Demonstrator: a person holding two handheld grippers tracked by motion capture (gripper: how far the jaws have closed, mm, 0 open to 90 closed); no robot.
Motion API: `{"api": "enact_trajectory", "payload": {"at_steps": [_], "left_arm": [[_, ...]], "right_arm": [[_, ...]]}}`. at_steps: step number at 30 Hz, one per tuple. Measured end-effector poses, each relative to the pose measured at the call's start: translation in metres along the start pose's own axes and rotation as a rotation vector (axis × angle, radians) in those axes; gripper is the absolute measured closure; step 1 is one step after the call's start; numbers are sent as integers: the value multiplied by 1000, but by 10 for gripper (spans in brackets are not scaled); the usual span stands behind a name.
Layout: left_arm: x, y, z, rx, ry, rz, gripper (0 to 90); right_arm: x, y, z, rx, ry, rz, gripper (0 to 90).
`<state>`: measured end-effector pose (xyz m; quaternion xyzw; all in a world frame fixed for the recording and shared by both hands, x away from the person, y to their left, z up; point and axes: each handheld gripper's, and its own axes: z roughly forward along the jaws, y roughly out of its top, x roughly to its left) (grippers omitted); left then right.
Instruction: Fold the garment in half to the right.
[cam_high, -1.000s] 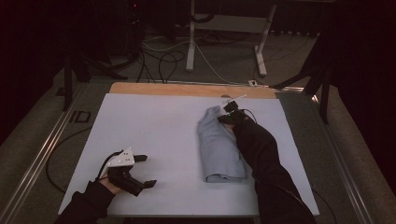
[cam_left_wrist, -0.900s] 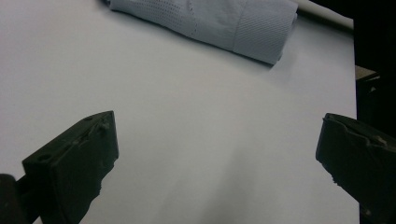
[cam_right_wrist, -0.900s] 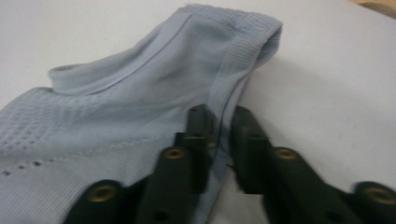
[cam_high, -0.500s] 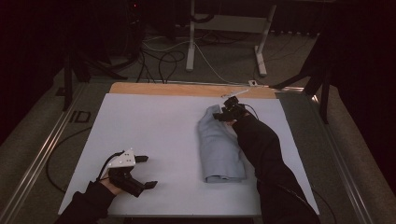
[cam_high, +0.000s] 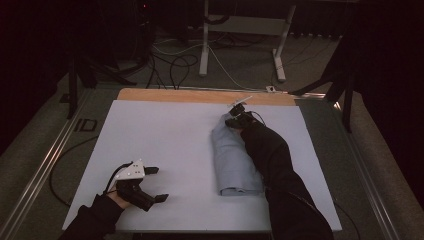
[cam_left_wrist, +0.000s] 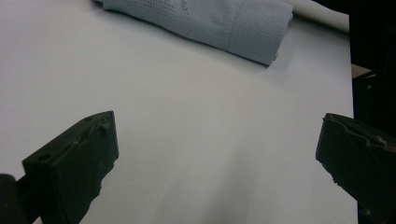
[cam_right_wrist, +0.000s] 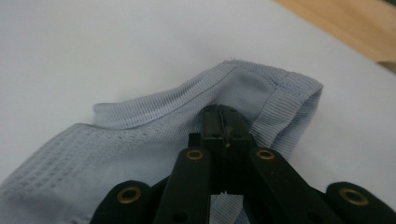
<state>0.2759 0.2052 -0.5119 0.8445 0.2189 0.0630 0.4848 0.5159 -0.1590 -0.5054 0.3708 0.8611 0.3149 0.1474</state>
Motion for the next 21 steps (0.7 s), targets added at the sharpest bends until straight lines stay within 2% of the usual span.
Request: {"api": "enact_trajectory", "payload": {"at_steps": [1,3,7,15,19,21], "left_arm": [[0,0,0,1,-1,2,5],[0,0,0,-2,0,1,5],[-1,0,-1,-8,3,6,5],[-1,0,0,-7,3,7,5],[-1,0,0,-1,0,12,5],[-1,0,0,-3,1,10,5]], "right_arm": [[0,0,0,0,0,0,900],[-1,-2,10,37,-29,-23,900],[-6,-5,13,23,-14,12,900],[-4,-4,11,25,-23,1,900],[0,-2,3,13,-18,-13,900],[4,-1,-10,-11,0,-10,899]]}}
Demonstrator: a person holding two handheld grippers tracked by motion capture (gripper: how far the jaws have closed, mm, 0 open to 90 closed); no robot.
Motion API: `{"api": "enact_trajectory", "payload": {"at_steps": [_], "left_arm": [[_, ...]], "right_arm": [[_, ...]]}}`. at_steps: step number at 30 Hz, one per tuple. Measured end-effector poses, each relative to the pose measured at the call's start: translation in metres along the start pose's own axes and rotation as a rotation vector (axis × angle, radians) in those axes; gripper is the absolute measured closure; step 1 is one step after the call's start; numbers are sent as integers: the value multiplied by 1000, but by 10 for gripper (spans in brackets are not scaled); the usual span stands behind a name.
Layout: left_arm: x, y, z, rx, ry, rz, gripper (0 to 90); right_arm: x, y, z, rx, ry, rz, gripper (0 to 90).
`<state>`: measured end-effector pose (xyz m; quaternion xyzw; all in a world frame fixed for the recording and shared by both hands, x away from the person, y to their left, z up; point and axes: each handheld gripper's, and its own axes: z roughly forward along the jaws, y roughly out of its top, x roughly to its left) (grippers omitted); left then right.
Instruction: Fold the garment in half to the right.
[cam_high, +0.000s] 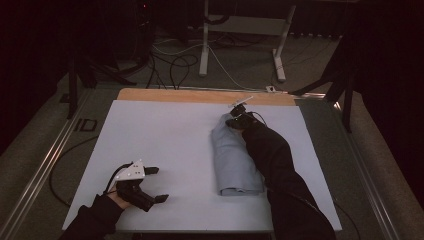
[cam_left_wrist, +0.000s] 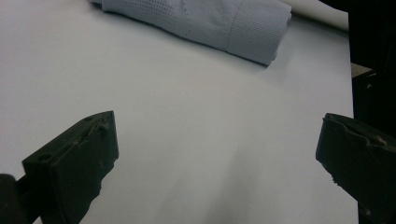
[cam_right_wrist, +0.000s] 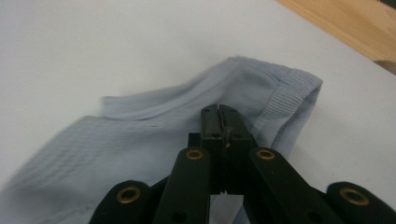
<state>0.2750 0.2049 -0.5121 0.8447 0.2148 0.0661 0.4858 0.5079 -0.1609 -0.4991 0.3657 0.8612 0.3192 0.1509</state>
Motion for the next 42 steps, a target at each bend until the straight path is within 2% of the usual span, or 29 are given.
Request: {"api": "enact_trajectory", "payload": {"at_steps": [7,9,10,13,15,17,20,22,27,28,30,32,34,35,40,42], "left_arm": [[-1,2,-2,-6,1,4,5],[-1,2,-2,-4,2,5,5],[-1,2,-2,-6,0,2,5],[-1,2,-2,-3,0,5,5],[0,2,-3,-7,2,1,5],[-1,2,-3,-7,2,4,5],[-1,2,-3,-9,0,3,5],[-1,2,-3,-8,-1,3,5],[-1,2,-2,-7,-4,3,5],[-2,3,-2,-3,-3,9,5],[-2,3,-2,-5,-4,8,5],[-2,3,-2,-7,-3,4,5],[-3,3,-3,-3,-3,11,5],[-3,3,-2,0,-3,12,5],[-3,2,-2,3,-3,15,5],[-3,2,-1,3,-4,11,5]], "right_arm": [[12,-5,-21,-23,24,-22,893],[15,-9,-29,-37,43,-27,784],[15,-9,-29,-37,43,-27,784],[21,-16,-37,-27,76,-38,690],[24,-19,-43,-39,73,-50,690],[26,-22,-51,-58,90,-51,678],[30,-26,-59,-75,98,-64,693],[41,-33,-72,-96,121,-81,724],[54,-41,-86,-113,155,-115,752],[62,-46,-94,-130,181,-124,782],[65,-47,-96,-135,184,-134,796],[77,-54,-105,-148,213,-166,850],[81,-56,-108,-149,224,-171,869],[87,-61,-113,-148,242,-197,897],[98,-71,-120,-135,266,-236,900],[102,-81,-118,-110,279,-263,900]]}}
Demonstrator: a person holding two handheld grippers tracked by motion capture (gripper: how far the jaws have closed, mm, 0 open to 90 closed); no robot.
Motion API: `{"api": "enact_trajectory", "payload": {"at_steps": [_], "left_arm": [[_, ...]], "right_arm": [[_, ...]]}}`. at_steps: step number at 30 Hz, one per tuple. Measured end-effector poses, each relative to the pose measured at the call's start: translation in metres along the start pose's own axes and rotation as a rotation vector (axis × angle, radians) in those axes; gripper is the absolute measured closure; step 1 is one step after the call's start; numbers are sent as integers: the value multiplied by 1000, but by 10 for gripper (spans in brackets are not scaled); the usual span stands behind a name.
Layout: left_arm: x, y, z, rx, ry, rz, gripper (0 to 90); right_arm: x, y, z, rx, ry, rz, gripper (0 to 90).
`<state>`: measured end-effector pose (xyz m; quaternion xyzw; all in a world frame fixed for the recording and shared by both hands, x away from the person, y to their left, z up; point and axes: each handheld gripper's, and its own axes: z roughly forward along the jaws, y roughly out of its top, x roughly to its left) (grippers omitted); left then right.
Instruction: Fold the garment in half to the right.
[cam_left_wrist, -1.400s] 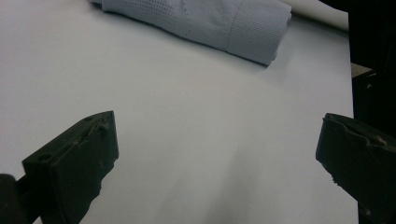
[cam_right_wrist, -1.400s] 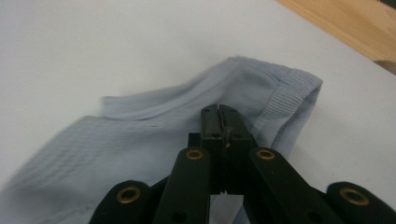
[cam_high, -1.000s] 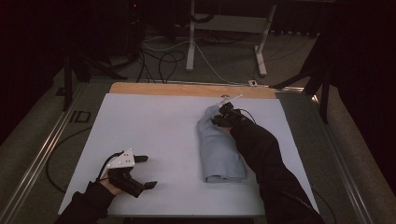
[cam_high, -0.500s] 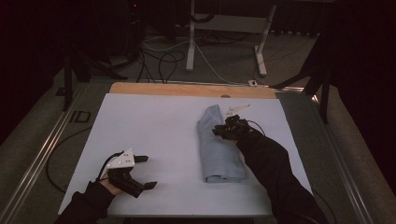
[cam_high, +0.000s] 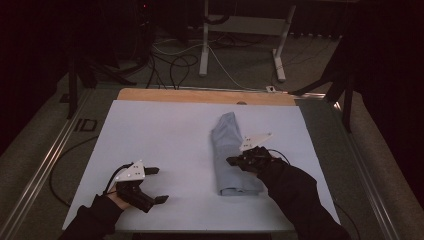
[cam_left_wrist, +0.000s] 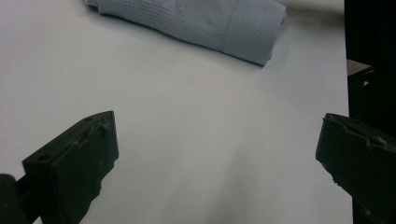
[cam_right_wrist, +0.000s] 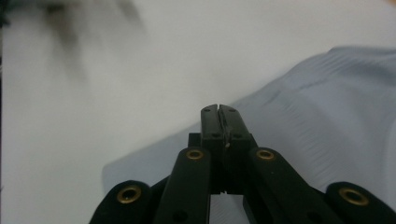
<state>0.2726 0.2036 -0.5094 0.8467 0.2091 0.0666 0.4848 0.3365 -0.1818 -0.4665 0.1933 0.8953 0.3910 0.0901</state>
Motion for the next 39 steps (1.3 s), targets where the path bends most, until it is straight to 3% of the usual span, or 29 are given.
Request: {"api": "enact_trajectory", "payload": {"at_steps": [8,14,18,29,39], "left_arm": [[0,0,0,-1,0,1,5],[-1,0,1,1,-5,3,5],[0,-1,1,5,-5,5,5],[-1,0,0,0,-1,5,5],[-1,0,0,0,0,5,5]], "right_arm": [[6,-24,14,43,40,40,900],[8,-41,26,107,53,9,900],[10,-48,26,87,75,55,900],[19,-58,20,70,83,52,900],[19,-60,20,56,91,52,900]]}}
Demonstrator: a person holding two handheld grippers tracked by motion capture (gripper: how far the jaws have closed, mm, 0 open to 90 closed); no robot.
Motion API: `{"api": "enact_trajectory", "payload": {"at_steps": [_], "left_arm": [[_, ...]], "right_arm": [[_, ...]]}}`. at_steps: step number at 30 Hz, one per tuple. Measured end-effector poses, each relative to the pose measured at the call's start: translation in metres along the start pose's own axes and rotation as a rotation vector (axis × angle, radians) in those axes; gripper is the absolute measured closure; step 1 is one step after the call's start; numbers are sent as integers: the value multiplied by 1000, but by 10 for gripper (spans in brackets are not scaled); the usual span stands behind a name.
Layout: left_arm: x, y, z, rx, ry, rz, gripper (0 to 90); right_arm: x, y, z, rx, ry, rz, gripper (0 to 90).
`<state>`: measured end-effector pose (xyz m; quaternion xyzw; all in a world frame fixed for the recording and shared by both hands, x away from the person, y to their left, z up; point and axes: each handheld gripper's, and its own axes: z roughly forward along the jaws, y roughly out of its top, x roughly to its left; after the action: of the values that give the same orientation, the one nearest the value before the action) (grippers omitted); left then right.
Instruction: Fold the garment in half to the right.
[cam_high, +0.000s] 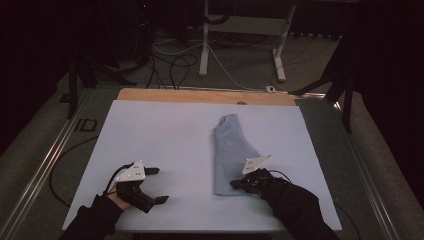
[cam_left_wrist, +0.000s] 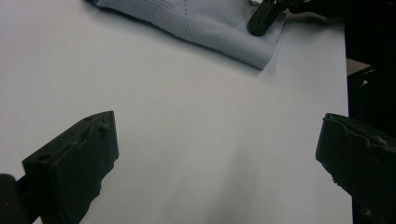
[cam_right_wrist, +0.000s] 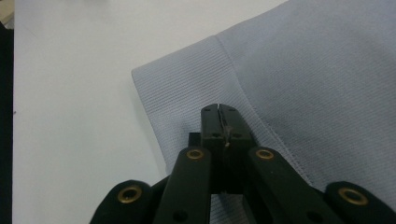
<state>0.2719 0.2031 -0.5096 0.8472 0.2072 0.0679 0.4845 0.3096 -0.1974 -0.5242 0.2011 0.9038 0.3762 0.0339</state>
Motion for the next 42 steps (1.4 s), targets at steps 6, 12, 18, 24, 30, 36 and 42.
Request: {"api": "enact_trajectory", "payload": {"at_steps": [6,12,18,24,30,36,42], "left_arm": [[0,0,0,5,1,4,5],[1,0,0,3,2,2,5],[0,0,-1,1,3,3,5],[1,0,-1,4,0,5,5],[1,0,-2,3,2,4,5],[0,0,-3,1,4,2,5],[0,0,-3,-1,2,2,5]], "right_arm": [[-3,6,-2,-10,0,36,900],[-1,15,-8,-44,-14,20,800],[-4,22,-12,-80,-21,26,583],[-9,32,-19,-119,-37,29,273],[-13,33,-21,-147,10,55,86],[-17,24,-26,-199,-53,63,84],[-20,15,-35,-227,-95,64,84]]}}
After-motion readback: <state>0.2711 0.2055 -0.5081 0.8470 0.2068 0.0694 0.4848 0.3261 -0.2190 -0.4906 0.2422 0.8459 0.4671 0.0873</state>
